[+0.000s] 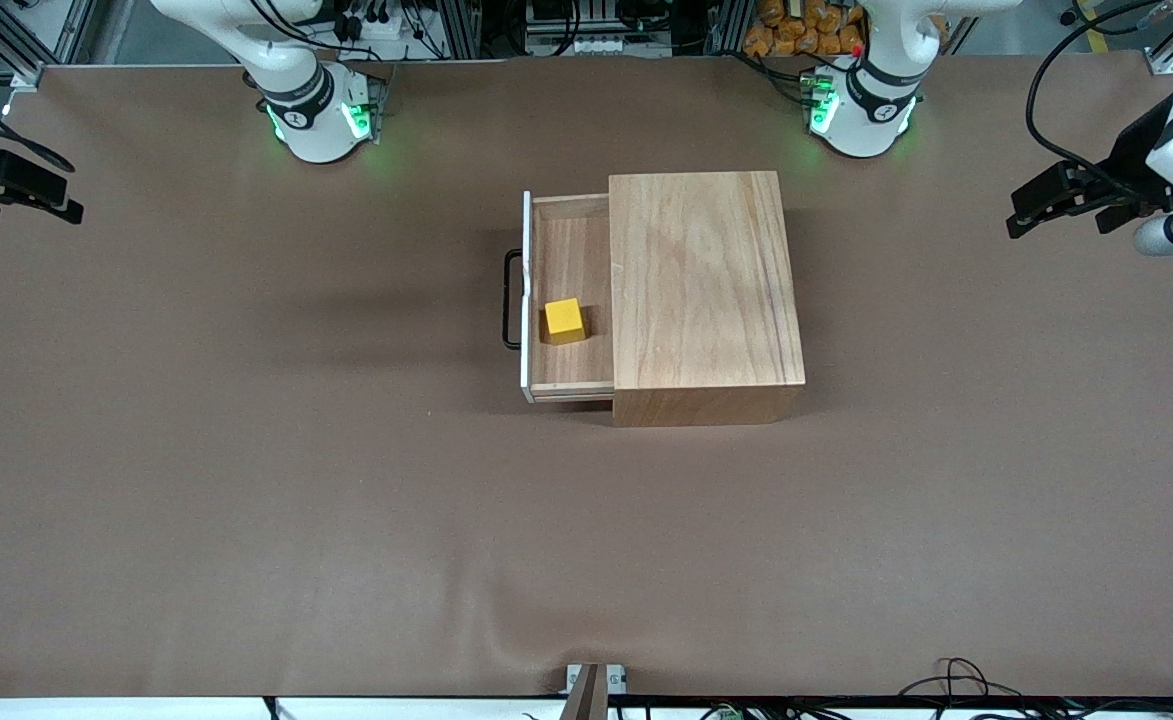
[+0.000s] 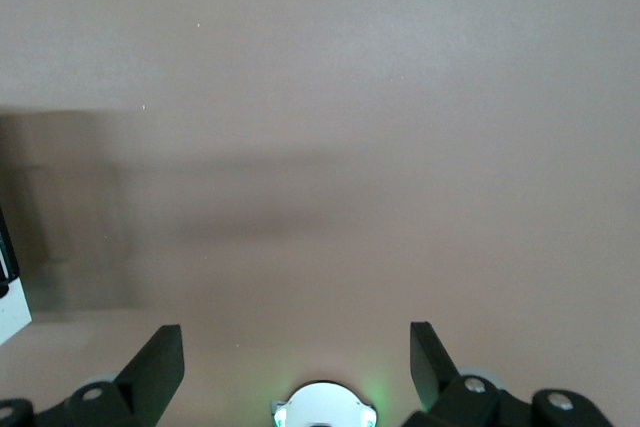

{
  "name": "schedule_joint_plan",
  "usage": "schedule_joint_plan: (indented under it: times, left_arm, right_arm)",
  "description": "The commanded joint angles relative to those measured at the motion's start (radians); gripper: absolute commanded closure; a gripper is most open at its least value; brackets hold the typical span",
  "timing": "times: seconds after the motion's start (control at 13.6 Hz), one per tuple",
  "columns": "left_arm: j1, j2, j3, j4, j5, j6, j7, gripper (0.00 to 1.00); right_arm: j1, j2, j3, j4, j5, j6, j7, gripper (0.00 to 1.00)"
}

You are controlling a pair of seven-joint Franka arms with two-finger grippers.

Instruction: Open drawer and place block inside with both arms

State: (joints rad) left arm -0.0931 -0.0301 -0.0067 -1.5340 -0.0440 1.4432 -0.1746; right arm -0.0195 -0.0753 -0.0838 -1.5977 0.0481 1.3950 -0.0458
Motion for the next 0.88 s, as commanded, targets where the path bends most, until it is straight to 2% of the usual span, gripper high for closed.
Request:
schedule_joint_plan:
  times: [0.0,0.22,0.44,0.81]
  left_arm:
    - [0.009,-0.031,-0.004,-0.026,0.004,0.014,0.014,0.00]
    - [0.007,-0.051,-0.007,-0.046,0.030,0.046,0.014,0.00]
    - [0.007,-0.092,-0.007,-0.116,0.041,0.114,0.017,0.00]
    - [0.006,-0.085,-0.006,-0.100,0.046,0.118,0.018,0.00]
  right_arm:
    - [-0.040,-0.018,0.071,-0.011,-0.014,-0.002,0.073,0.00]
    - [-0.045,-0.015,0.076,-0.013,-0.014,0.019,0.069,0.00]
    - [-0.045,-0.014,0.067,-0.013,-0.017,0.032,0.060,0.00]
    - [-0.042,-0.015,0.050,-0.011,-0.021,0.035,0.029,0.00]
